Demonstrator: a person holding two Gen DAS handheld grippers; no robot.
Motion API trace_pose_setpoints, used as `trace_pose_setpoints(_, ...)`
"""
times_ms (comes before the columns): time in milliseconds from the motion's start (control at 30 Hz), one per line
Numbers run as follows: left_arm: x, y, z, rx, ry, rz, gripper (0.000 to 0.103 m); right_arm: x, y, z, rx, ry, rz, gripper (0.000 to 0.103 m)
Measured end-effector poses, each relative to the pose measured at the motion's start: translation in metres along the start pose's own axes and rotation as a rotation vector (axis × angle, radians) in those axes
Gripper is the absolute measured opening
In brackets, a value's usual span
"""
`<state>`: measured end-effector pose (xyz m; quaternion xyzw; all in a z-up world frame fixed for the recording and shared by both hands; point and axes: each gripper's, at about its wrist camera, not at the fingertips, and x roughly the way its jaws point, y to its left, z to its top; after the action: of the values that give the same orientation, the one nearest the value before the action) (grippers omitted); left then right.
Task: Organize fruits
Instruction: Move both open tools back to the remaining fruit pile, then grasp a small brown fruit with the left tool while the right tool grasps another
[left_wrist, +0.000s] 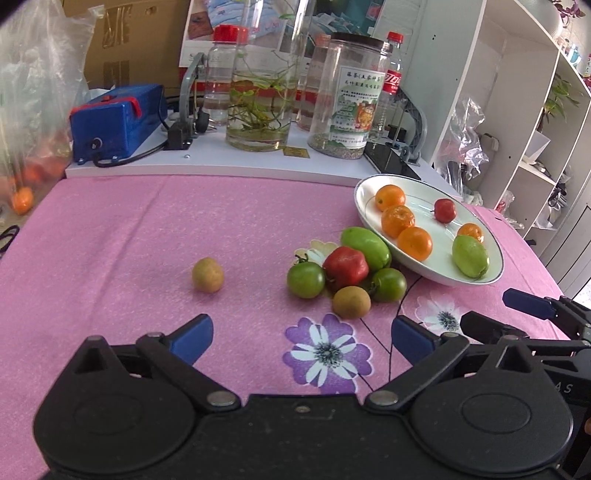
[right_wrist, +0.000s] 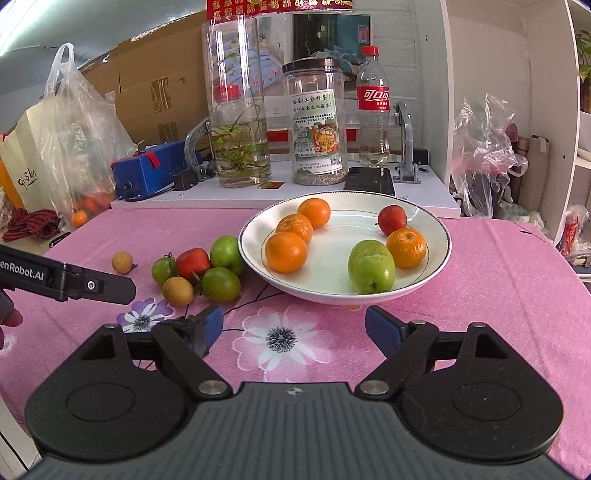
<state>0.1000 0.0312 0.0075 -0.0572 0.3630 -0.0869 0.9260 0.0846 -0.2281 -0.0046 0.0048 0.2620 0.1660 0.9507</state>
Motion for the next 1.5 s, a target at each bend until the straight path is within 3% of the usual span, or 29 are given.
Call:
trace_pose_setpoints(200,-0.011,0.010,-0.004,-0.010,-0.025,0.040,0.103,-0.006,0.013,0.002,-0.010,-0.018,0.037,0.103)
trace_pose_setpoints(633,-0.014,0.044,-0.006,-0.010,-0.041,0.085,0.103,0.017,0.061,0.001,-0.064,0.067,0.150,0.102)
trace_pose_setpoints(767,-0.006,0.048,-0.001,0.050,-0.037,0.075,0.103,0.028,0.072,0.003,-0.067,0.085,0.153,0.086)
trace_pose_setpoints(1067,0.022,0.056,0.016,0.104,0.002,0.014,0.103,0.051,0.079,0.007,-0.034,0.115,0.132,0.067)
trace_pose_setpoints(1500,0.043,0.061,0.027,0.093,0.033,-0.006,0.103,0.061,0.080,0.011,-0.009,0.113,0.122,0.059)
